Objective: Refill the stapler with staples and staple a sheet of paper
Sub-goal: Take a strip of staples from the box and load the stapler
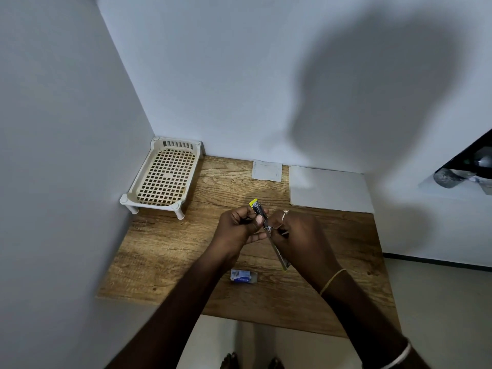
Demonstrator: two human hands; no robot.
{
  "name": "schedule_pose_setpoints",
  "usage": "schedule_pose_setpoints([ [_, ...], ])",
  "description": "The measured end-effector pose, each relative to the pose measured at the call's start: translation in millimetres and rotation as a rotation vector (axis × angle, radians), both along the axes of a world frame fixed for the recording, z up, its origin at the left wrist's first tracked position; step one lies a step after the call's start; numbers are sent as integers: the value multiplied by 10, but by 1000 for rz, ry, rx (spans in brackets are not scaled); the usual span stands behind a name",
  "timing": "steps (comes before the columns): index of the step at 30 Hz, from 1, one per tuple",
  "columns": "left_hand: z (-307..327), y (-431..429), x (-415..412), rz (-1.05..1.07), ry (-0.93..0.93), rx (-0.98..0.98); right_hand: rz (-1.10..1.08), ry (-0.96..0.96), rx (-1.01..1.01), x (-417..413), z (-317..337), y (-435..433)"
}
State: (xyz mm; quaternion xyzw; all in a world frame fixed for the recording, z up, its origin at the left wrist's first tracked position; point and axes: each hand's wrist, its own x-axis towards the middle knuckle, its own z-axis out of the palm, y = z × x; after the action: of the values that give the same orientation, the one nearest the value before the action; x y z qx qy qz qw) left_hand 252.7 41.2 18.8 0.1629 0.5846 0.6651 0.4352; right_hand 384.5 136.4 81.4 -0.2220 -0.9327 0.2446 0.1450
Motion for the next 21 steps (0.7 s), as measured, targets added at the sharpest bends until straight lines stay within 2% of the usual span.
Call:
schedule_pose_setpoints([
  [12,90,-2,81,0,23,-13,75,-141,-24,27,83,165],
  [21,394,48,19,-2,31,76,59,51,-124,116,420,262],
])
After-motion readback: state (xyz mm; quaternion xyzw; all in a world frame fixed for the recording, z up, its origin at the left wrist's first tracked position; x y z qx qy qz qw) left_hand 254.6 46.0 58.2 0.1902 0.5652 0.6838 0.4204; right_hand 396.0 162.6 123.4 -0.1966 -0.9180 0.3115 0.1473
